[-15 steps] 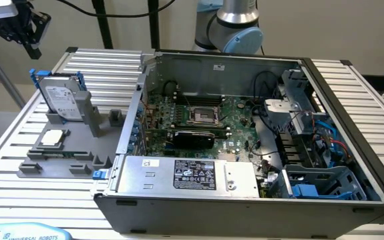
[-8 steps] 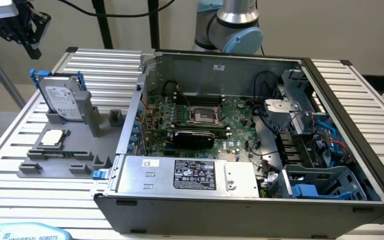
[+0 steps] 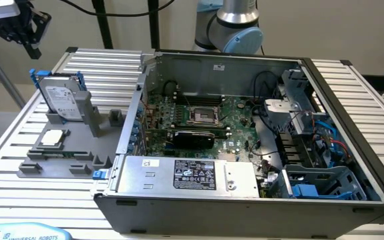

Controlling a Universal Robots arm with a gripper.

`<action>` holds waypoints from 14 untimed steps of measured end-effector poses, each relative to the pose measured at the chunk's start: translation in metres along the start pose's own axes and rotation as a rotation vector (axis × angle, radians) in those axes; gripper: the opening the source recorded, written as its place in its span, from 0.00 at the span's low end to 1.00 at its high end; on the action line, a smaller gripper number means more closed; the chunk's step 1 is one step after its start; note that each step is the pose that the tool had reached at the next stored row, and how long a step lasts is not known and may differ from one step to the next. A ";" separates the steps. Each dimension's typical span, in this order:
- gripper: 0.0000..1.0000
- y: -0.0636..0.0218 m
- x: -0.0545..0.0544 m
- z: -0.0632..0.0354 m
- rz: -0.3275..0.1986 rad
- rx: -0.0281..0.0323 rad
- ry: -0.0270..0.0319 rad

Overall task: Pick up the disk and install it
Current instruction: 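Pick up the disk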

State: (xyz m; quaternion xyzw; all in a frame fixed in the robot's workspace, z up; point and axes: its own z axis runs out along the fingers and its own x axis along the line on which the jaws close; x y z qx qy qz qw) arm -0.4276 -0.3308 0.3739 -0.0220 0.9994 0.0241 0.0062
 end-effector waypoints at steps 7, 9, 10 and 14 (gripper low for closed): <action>0.11 0.0000 0.000 0.0006 -0.128 -0.0017 0.0061; 0.11 0.0000 0.000 0.0009 -0.164 -0.0022 0.0079; 0.11 0.0000 0.000 0.0010 -0.182 -0.0024 0.0088; 0.11 -0.0001 0.000 0.0015 -0.254 -0.0034 0.0123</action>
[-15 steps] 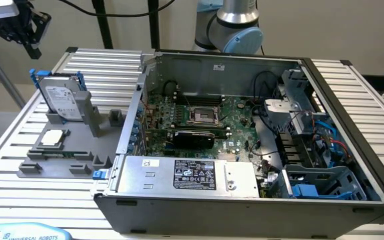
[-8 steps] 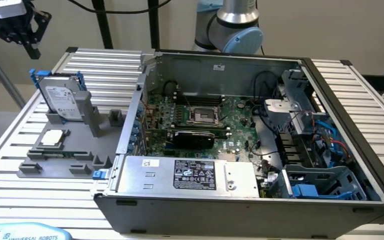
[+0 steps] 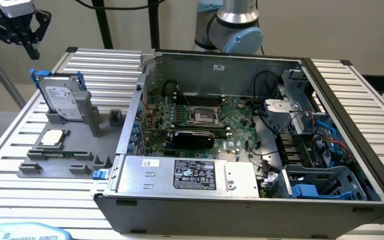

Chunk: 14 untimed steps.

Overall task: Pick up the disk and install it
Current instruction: 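Pick up the disk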

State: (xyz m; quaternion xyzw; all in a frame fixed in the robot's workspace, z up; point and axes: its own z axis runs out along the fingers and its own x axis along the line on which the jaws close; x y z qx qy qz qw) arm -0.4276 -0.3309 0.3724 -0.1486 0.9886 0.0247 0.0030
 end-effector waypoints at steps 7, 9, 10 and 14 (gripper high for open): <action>0.11 0.0000 0.000 0.0008 -0.127 -0.0017 0.0061; 0.11 0.0000 0.000 0.0010 -0.164 -0.0021 0.0079; 0.11 0.0000 0.000 0.0010 -0.182 -0.0024 0.0088; 0.11 0.0000 0.000 0.0013 -0.255 -0.0034 0.0122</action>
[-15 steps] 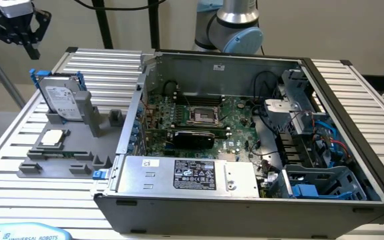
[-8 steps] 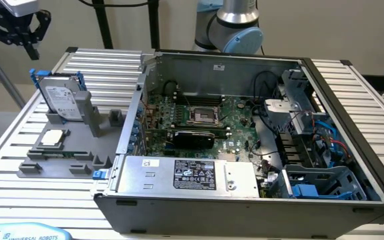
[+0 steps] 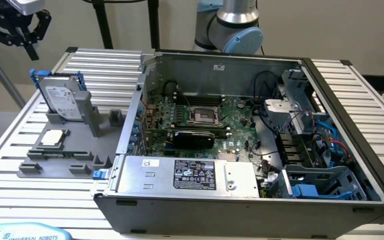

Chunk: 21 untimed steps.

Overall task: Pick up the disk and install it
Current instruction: 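Pick up the disk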

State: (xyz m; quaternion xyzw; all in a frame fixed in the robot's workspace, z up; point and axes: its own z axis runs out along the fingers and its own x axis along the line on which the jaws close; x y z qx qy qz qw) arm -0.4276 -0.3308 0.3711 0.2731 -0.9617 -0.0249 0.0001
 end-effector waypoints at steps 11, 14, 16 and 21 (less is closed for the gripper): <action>0.11 -0.0001 0.000 0.0025 -0.201 -0.0028 0.0097; 0.11 -0.0002 0.000 0.0034 -0.255 -0.0034 0.0123; 0.11 -0.0003 0.000 0.0038 -0.291 -0.0040 0.0141; 0.11 -0.0002 0.000 0.0046 -0.382 -0.0047 0.0179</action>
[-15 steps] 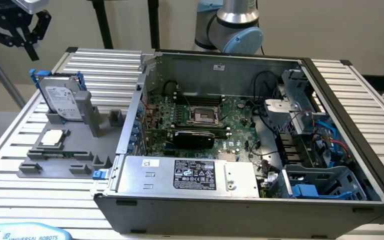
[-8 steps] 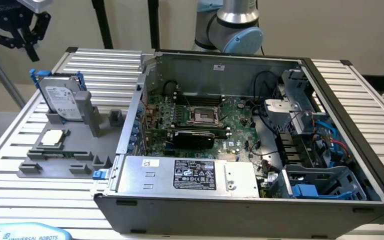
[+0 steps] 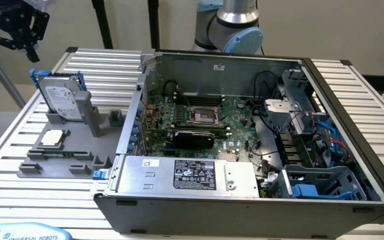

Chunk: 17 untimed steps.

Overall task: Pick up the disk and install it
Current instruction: 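Pick up the disk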

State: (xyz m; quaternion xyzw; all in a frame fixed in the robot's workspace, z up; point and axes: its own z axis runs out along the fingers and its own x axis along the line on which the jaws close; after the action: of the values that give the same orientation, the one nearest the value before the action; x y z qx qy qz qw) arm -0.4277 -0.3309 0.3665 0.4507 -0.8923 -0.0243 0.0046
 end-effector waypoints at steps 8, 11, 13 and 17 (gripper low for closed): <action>0.11 -0.0001 0.000 0.0013 -0.144 0.0059 0.0012; 0.11 -0.0002 0.000 0.0021 -0.189 0.0097 0.0003; 0.11 -0.0002 0.000 0.0029 -0.215 0.0105 0.0005; 0.11 -0.0002 0.000 0.0051 -0.266 0.0114 0.0016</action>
State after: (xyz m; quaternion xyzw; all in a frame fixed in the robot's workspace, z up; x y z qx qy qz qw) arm -0.4276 -0.3306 0.3613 0.5651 -0.8248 -0.0192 -0.0005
